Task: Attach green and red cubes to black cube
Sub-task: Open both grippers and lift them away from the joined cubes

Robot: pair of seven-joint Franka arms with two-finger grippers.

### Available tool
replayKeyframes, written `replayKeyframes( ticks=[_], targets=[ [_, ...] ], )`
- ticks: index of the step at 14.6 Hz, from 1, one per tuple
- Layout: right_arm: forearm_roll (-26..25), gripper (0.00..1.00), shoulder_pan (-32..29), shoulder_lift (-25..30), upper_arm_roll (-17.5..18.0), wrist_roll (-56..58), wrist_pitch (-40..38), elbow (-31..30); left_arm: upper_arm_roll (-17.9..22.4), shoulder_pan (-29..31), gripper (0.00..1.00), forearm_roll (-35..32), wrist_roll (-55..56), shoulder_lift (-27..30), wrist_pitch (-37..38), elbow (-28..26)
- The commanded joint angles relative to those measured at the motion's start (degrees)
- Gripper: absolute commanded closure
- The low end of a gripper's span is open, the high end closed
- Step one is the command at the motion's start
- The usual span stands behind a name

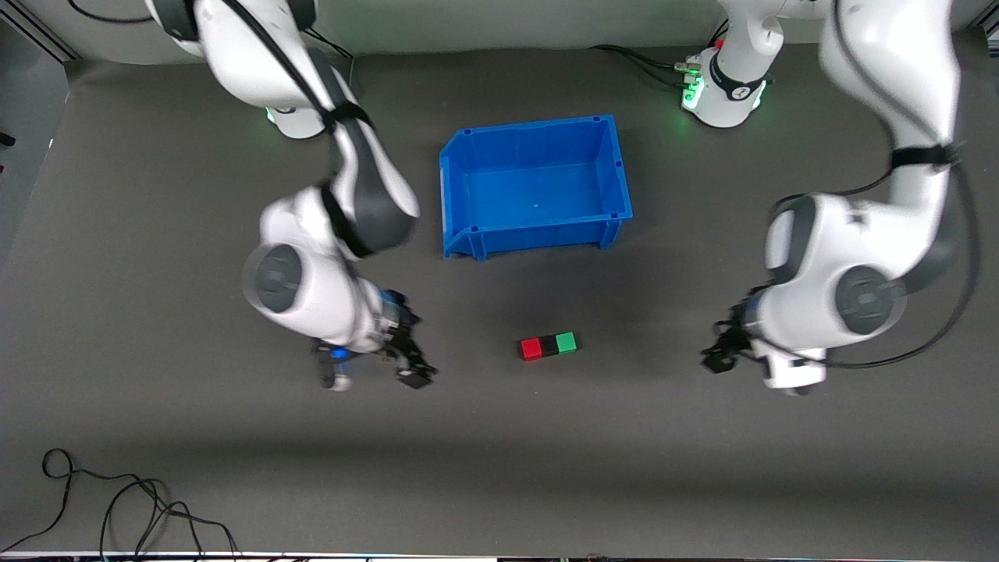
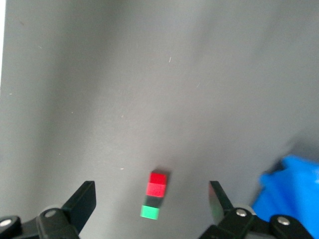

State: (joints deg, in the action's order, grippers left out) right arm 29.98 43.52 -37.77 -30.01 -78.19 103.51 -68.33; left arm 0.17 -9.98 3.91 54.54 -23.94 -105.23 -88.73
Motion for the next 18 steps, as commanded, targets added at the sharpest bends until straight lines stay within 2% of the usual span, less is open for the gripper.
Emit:
replayKeyframes(
  ticks=[1, 3, 5, 6, 7, 9, 10, 11, 14, 16, 18],
  targets=[
    [-9.1, 0.00, 1.0, 7.2, -1.4, 8.6, -5.8, -3.7, -0.5, 4.3, 0.00, -1.1, -13.7, 6.8, 3.2, -4.1],
    [-16.0, 0.00, 0.6, 13.6, -1.1, 16.3, -7.6, -7.2, -0.1, 5.7, 0.00, -1.7, -22.6, 10.0, 5.5, -4.3],
    [-19.8, 0.00, -0.9, 21.3, -0.7, 23.1, -8.0, -13.0, -0.1, 6.7, 0.00, -2.3, -32.7, 13.1, 8.7, -4.1],
    [-21.6, 0.00, -3.0, 24.9, 1.4, 26.2, -8.0, -15.5, -0.3, 6.8, 0.00, -2.5, -37.5, 15.0, 8.3, -4.3],
    [-24.0, 0.00, -7.2, 28.0, 5.4, 29.1, -8.1, -17.1, -0.1, 6.8, 0.00, -2.6, -43.1, 16.2, 8.6, -3.9],
    [-29.1, 0.00, -18.4, 32.3, 16.1, 36.0, -8.8, -19.3, 0.0, 7.4, 0.00, -2.6, -49.9, 17.6, 9.1, -3.2],
    [-30.6, 0.00, -24.0, 33.1, 20.4, 41.1, -10.1, -19.1, -0.1, 7.9, 0.00, -2.6, -49.8, 18.5, 9.4, -3.2],
    [-30.7, 0.00, -28.4, 33.6, 23.2, 45.7, -10.5, -19.0, 0.0, 8.1, 0.00, -2.6, -50.1, 19.3, 9.7, -3.3],
    [-30.7, 0.00, -39.0, 34.4, 28.4, 60.5, -10.5, -19.0, -0.1, 9.3, 0.00, -5.4, -54.3, 21.6, 12.0, -3.6],
    [-30.7, 0.00, -43.1, 35.0, 29.8, 69.2, -10.5, -19.0, -0.3, 9.3, 0.00, -6.8, -55.1, 21.6, 12.9, -3.1],
    [-30.7, 0.00, -43.3, 35.3, 28.4, 76.6, -10.5, -19.0, -0.1, 9.4, 0.00, -6.9, -54.3, 21.3, 11.9, -3.4]
  ],
)
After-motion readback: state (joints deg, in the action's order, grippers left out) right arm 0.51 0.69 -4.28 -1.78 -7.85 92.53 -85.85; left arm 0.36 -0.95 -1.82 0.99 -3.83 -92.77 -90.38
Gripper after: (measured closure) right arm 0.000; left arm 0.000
